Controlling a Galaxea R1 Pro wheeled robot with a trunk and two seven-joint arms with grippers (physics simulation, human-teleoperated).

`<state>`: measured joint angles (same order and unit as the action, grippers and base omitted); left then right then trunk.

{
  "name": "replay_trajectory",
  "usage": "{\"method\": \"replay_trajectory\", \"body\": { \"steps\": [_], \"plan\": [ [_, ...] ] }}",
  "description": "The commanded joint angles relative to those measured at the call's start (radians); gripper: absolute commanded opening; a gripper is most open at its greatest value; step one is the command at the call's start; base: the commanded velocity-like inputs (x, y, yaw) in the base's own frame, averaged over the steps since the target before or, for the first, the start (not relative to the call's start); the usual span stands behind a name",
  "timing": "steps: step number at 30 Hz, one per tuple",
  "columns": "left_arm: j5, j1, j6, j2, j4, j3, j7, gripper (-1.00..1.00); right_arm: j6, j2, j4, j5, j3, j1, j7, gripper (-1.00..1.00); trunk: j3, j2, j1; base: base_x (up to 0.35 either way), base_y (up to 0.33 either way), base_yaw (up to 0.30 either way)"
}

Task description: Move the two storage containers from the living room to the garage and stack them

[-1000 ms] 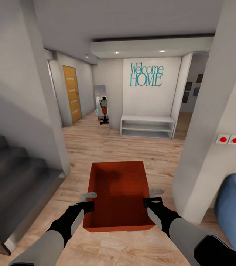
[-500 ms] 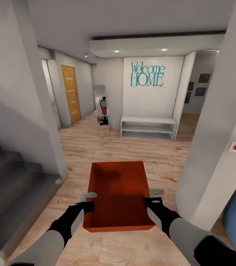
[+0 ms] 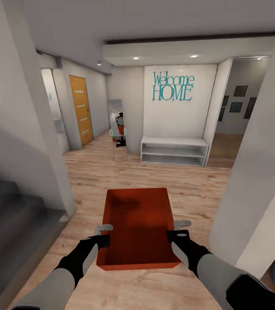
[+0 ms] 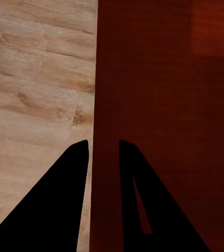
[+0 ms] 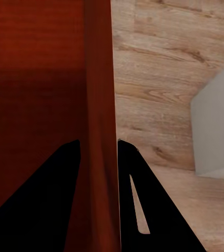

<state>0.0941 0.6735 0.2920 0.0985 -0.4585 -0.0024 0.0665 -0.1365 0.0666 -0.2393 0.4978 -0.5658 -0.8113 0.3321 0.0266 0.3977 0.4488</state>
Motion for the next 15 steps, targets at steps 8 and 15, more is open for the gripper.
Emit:
{"method": "replay_trajectory", "body": {
  "steps": [8,15],
  "plan": [
    [-0.022,0.0,0.007,-0.002,-0.002,-0.008,0.013,-1.0,-0.008,-0.005,-0.001,-0.01,-0.005,-0.002,0.013,-1.0,0.002,0.002,0.001,0.321,0.0,0.0],
    [-0.022,0.0,0.007,-0.002,-0.002,-0.008,0.013,-1.0,-0.008,-0.005,-0.001,-0.01,-0.005,-0.002,0.013,-1.0,0.002,0.002,0.001,0.321,0.0,0.0]
  ]
}}
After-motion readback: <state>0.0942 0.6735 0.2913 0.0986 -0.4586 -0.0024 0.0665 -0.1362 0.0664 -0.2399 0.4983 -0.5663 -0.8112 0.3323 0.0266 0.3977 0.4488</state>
